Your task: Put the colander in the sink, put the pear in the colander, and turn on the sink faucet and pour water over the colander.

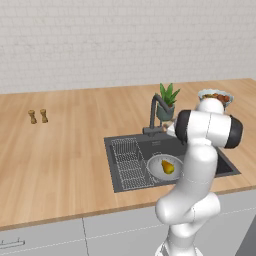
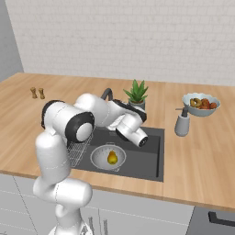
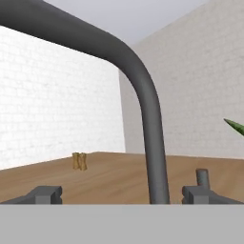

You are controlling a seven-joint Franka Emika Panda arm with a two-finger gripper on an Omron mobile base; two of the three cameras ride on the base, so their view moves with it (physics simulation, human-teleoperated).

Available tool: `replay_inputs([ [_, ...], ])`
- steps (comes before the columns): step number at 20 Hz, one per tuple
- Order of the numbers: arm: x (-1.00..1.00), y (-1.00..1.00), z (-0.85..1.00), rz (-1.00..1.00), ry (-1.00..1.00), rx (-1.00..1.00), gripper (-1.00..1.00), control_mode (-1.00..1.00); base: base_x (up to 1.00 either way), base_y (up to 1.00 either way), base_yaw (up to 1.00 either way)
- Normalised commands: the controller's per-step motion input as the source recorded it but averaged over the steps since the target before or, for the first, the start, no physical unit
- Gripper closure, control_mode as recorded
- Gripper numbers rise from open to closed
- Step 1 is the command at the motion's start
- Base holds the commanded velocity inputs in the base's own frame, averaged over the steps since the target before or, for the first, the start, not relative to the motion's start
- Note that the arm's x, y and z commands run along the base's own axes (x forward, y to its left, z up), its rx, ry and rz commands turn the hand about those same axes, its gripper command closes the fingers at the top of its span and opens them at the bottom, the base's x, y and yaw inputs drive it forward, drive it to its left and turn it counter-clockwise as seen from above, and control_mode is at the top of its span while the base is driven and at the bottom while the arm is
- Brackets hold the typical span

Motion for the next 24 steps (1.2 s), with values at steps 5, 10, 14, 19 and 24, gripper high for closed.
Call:
replay_inputs([
  [5, 0.31, -0.12, -0.25, 0.00, -0.02, 0.00, -1.00, -1.00, 0.00, 0.00, 0.00],
  [10, 0.35, -0.06, -0.08, 0.00, -0.03, 0.00, -1.00, -1.00, 0.00, 0.00, 0.00],
  [14, 0.40, 0.00, -0.13, 0.00, -0.02, 0.00, -1.00, -1.00, 0.00, 0.00, 0.00],
  [19, 0.35, 0.00, -0.22, 0.01, -0.02, 0.00, -1.00, -1.00, 0.00, 0.00, 0.00],
  [24, 0.17, 0.00, -0.17, 0.02, -0.01, 0.00, -1.00, -1.00, 0.00, 0.00, 0.00],
])
